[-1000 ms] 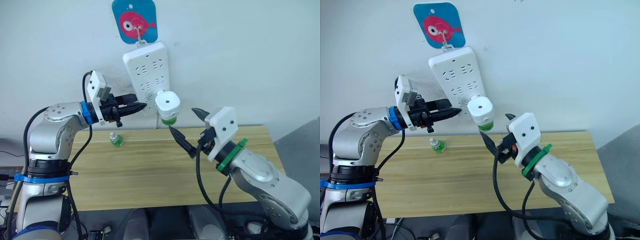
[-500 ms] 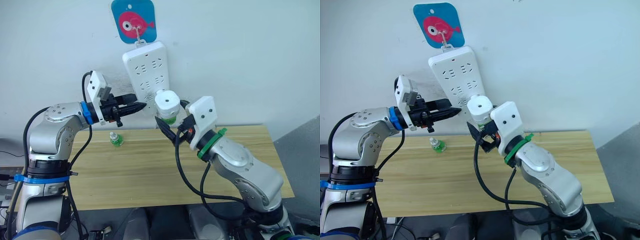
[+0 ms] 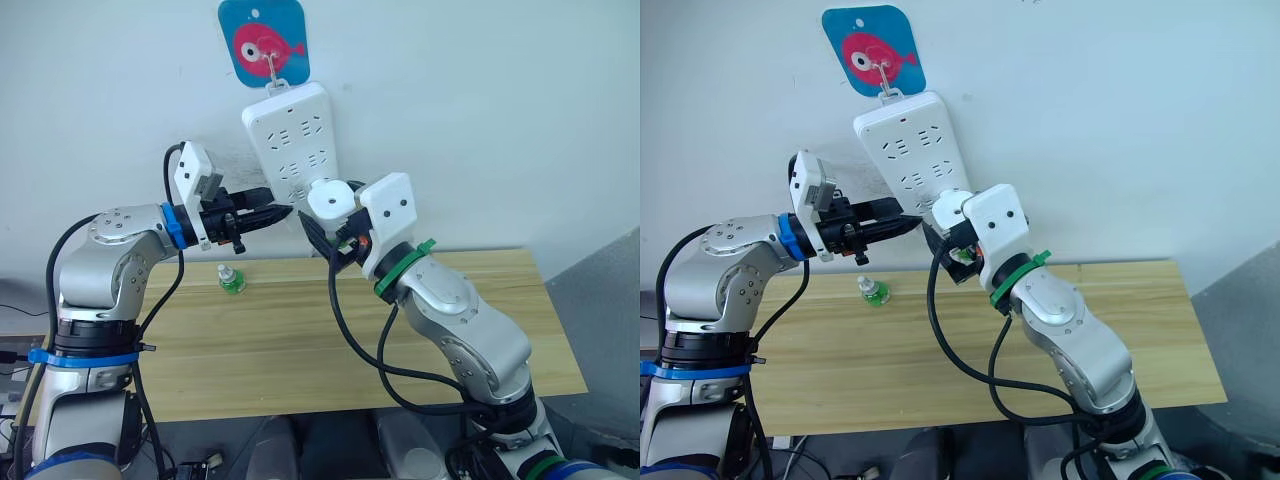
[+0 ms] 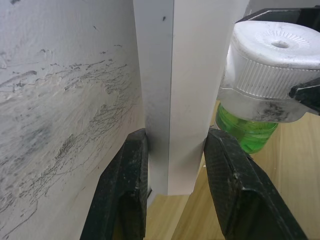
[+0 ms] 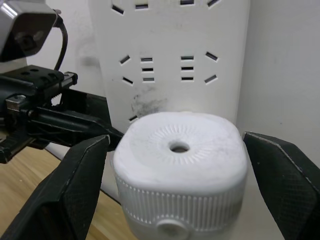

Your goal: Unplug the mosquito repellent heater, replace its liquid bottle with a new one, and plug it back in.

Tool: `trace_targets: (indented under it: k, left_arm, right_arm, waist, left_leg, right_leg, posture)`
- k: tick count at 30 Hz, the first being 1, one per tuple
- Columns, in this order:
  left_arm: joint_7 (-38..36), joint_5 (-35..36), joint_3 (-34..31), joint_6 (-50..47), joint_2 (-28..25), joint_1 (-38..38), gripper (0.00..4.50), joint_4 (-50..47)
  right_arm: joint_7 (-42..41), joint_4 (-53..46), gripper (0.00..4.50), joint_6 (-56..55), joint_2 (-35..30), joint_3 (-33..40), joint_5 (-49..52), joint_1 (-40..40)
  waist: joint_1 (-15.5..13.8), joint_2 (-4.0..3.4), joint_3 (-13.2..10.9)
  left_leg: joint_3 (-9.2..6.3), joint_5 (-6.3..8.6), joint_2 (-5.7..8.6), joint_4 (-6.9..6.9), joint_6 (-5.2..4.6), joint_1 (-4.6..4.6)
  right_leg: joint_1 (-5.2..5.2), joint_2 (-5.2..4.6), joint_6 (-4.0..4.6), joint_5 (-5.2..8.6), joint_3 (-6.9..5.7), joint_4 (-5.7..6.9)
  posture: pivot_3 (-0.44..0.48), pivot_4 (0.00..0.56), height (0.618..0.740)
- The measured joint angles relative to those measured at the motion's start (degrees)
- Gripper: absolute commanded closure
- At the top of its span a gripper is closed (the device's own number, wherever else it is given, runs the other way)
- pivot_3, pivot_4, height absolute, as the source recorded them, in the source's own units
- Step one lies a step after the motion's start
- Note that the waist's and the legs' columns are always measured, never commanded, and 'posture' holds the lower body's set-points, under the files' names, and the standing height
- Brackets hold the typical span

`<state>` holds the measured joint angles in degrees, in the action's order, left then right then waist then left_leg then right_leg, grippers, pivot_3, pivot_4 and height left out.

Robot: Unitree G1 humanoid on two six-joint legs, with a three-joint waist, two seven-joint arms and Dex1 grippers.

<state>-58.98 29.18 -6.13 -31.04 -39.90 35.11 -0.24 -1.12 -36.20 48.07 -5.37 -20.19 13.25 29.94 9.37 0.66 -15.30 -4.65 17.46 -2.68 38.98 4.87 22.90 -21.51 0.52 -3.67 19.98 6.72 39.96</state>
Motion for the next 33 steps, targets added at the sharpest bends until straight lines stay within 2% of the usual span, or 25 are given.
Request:
trace_targets:
  k: [2,4,5,14,21,28,30,33]
  left_arm:
    - [0.18,0.0,0.0,0.0,0.0,-0.02,3.21,-0.04]
    - [0.52,-0.02,0.0,0.0,0.0,-0.06,3.21,-0.12]
    - [0.66,-0.02,0.0,0.0,-0.02,-0.09,3.21,-0.16]
    - [0.7,-0.41,0.98,1.94,-0.02,-0.61,3.21,-0.78]
    - [1.43,-2.77,1.29,5.96,-1.52,-0.66,3.21,0.42]
    - [2.73,-2.8,-0.14,7.77,-1.52,-2.7,3.21,0.7]
    - [3.57,-2.47,-1.24,7.85,-1.51,-4.32,2.48,-0.58]
    - [5.12,-2.98,-3.15,7.99,-2.08,-9.99,1.65,-2.79]
  right_arm:
    - [0.03,0.22,0.59,0.43,0.43,-0.09,-0.74,0.0]
    - [0.01,0.26,1.28,1.18,0.96,-0.1,-1.01,0.0]
    - [0.0,0.22,1.46,1.41,1.08,-0.07,-1.21,0.0]
    - [-0.88,-4.49,1.46,8.38,0.16,1.81,-0.66,0.29]
    - [-4.79,-11.82,1.46,18.57,-4.75,9.61,3.72,-2.05]
    - [-6.36,-14.15,1.46,20.83,-3.96,15.73,6.33,-4.28]
    - [-6.39,-14.03,1.46,20.75,-3.2,17.77,6.75,-4.32]
    - [-6.64,-13.65,1.46,20.34,-2.74,20.41,7.73,-4.44]
  waist:
    - [0.02,0.0,0.0]
    - [0.03,0.0,0.0]
    - [0.03,0.0,0.0]
    - [0.01,0.0,0.0]
    - [0.49,-0.05,-0.03]
    - [1.66,-0.05,-0.03]
    - [1.88,-0.04,-0.03]
    - [2.44,-0.06,-0.03]
  left_leg:
    - [0.0,0.0,0.01,0.0,0.0,0.0]
    - [-0.01,0.0,0.01,0.0,0.0,0.0]
    - [-0.01,-0.01,0.01,0.0,-0.01,0.0]
    - [-0.08,-0.02,0.05,-0.06,0.01,0.04]
    - [0.04,-0.01,0.09,-0.14,-0.03,0.05]
    - [0.0,-0.17,0.08,-0.14,-0.33,-0.02]
    - [-0.01,-0.17,0.08,-0.13,-0.33,-0.03]
    - [0.02,-0.17,0.03,-0.23,-0.33,-0.04]
  right_leg:
    - [0.0,-0.01,0.0,0.0,0.0,0.0]
    - [0.0,-0.02,0.0,0.0,0.0,0.01]
    - [0.0,-0.02,0.0,0.0,-0.01,0.01]
    - [0.0,-0.12,0.0,0.0,-0.13,-0.04]
    - [-0.02,-0.26,0.0,0.0,-0.3,-0.09]
    - [0.06,-0.23,0.03,-0.05,-0.41,0.09]
    - [0.06,-0.23,0.01,-0.06,-0.37,0.08]
    - [-0.06,-0.21,0.01,-0.07,-0.27,0.08]
  posture:
    - [-0.253,0.279,0.74]
    - [-0.254,0.279,0.74]
    - [-0.254,0.278,0.74]
    - [-0.252,0.278,0.74]
    - [-0.261,0.275,0.74]
    - [-0.254,0.267,0.74]
    - [-0.25,0.266,0.74]
    - [-0.237,0.262,0.74]
